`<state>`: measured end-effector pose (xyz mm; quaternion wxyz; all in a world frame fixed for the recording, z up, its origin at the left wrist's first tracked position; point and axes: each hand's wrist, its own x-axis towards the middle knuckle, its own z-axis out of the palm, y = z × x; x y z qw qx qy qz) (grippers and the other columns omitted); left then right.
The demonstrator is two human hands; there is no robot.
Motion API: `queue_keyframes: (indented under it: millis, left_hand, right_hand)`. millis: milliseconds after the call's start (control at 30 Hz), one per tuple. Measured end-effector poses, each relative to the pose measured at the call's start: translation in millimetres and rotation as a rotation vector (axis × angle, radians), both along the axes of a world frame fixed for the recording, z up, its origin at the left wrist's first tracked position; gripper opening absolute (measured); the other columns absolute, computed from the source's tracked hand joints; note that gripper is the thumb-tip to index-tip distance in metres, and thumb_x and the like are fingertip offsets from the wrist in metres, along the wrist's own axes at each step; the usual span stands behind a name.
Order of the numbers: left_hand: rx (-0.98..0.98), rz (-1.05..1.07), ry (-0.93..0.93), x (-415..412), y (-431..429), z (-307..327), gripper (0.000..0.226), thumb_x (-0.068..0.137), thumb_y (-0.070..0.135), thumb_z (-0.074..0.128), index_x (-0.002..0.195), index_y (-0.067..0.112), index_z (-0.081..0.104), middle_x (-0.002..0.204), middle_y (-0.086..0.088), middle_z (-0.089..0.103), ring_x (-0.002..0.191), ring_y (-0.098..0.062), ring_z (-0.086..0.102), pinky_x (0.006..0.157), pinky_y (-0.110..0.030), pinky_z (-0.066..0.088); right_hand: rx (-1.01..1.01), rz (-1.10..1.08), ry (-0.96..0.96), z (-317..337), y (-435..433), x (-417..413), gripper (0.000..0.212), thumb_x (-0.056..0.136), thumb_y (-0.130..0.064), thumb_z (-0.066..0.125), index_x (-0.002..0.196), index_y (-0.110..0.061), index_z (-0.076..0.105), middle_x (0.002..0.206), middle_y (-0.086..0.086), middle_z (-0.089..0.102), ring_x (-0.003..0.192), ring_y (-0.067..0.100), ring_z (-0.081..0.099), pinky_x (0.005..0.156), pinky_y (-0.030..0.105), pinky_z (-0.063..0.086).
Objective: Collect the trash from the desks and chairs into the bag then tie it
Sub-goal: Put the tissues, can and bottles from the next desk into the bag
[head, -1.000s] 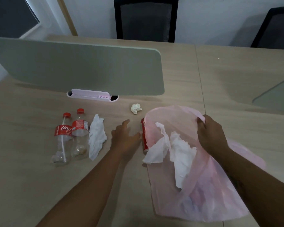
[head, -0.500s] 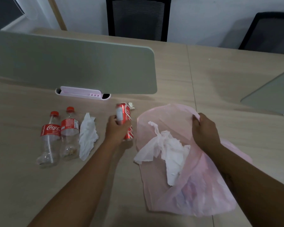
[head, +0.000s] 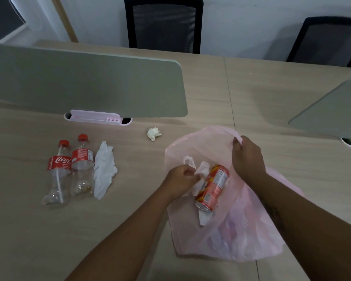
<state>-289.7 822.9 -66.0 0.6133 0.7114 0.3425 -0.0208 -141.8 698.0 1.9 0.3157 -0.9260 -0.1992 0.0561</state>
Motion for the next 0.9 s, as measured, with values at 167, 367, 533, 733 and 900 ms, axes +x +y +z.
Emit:
queue_keyframes:
  millis: [167,367,533,733,900]
  left_hand:
    - [0.517,0.479,-0.064,5.3,61.3,1.9,0.011,0.088,0.021,0.063,0.078,0.020,0.059,0.070,0.004,0.055,0.069,-0.021,0.054,0.064,-0.031,0.042]
    - [0.643,0.172,0.264,29.7,138.8,-32.5,0.060,0.092,0.025,0.057,0.149,0.036,0.041,0.161,-0.003,0.028,0.138,-0.035,0.032,0.109,-0.040,0.037]
    - [0.683,0.121,0.179,48.3,148.1,-62.0,0.041,0.088,0.010,0.054,0.125,0.022,0.065,0.138,0.000,0.054,0.122,-0.029,0.052,0.100,-0.027,0.043]
    - [0.419,0.459,-0.078,30.7,128.1,-29.1,0.016,0.088,0.001,0.062,0.084,0.017,0.063,0.101,-0.007,0.061,0.082,-0.027,0.060,0.060,-0.015,0.041]
    - [0.146,0.451,-0.277,-6.4,101.1,41.2,0.023,0.091,0.011,0.070,0.090,0.032,0.060,0.101,0.001,0.069,0.090,-0.030,0.070,0.084,-0.041,0.058]
  right_hand:
    - [-0.016,-0.040,0.017,-5.4,-11.5,7.9,0.033,0.102,-0.027,0.034,0.097,-0.006,0.058,0.083,0.010,0.061,0.074,0.024,0.057,0.068,0.031,0.043]
    - [-0.027,-0.057,-0.003,-9.6,-21.0,12.3,0.029,0.102,-0.026,0.034,0.092,-0.009,0.056,0.078,0.006,0.058,0.070,0.023,0.055,0.067,0.032,0.041]
    - [-0.072,0.021,-0.024,-13.4,-22.4,12.2,0.030,0.102,-0.028,0.034,0.092,-0.011,0.056,0.078,0.005,0.060,0.066,0.016,0.054,0.061,0.029,0.041]
    - [-0.071,0.068,-0.044,-6.3,-8.8,14.2,0.027,0.102,-0.027,0.035,0.091,-0.013,0.054,0.076,0.004,0.057,0.067,0.020,0.054,0.058,0.028,0.037]
    - [-0.077,0.077,-0.023,-10.4,-2.5,7.8,0.030,0.101,-0.029,0.036,0.091,-0.009,0.055,0.079,0.008,0.060,0.068,0.024,0.057,0.063,0.033,0.046]
